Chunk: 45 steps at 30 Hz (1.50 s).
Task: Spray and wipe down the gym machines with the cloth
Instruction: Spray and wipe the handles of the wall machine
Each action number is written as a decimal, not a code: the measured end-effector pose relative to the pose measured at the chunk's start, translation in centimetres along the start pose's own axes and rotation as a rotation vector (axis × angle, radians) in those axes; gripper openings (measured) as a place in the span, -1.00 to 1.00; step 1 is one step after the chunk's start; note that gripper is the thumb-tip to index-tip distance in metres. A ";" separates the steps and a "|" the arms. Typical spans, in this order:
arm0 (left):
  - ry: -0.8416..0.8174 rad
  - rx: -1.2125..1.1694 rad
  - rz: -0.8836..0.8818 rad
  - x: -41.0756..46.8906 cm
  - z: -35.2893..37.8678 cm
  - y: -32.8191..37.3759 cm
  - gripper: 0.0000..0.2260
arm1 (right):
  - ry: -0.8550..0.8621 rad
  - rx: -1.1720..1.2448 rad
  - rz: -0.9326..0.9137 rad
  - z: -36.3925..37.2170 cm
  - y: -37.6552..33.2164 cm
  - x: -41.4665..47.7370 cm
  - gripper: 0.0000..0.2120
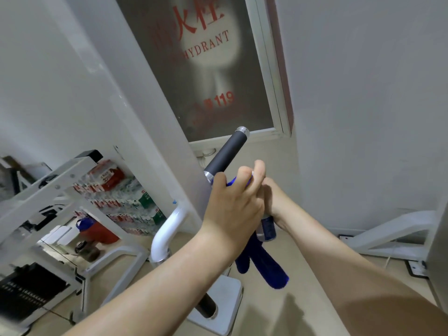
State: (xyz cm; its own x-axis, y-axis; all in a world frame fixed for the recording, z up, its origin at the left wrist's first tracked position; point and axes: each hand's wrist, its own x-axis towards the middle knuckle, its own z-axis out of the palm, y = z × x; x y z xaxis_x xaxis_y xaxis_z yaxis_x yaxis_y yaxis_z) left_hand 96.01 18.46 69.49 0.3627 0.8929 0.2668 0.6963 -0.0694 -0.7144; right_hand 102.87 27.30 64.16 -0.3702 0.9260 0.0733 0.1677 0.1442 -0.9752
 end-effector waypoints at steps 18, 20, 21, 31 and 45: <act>-0.636 0.066 0.032 2.6 7.0 2.0 -0.71 | 0.022 0.309 0.286 -0.9 3.8 2.8 -0.44; -0.639 0.054 0.085 3.1 7.1 1.8 -0.72 | -0.086 0.277 0.318 -0.7 3.8 3.6 -0.48; -0.644 0.052 0.095 3.3 7.4 1.7 -0.72 | -0.127 0.243 0.320 -0.6 3.8 4.1 -0.50; -0.469 -0.376 -0.163 5.1 9.8 4.3 -0.78 | -0.204 0.125 0.320 -2.5 4.3 3.7 -0.67; -0.730 -0.836 -0.409 7.4 9.6 3.8 -0.89 | 0.155 0.186 0.351 -2.2 7.9 -0.2 -0.76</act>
State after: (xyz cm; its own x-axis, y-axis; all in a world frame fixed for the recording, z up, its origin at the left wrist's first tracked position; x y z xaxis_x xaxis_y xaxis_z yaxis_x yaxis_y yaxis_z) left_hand 95.42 29.10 62.51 -0.2319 0.9402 -0.2493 0.9659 0.2530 0.0557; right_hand 106.29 29.05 56.86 -0.1760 0.9514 -0.2528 0.0865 -0.2409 -0.9667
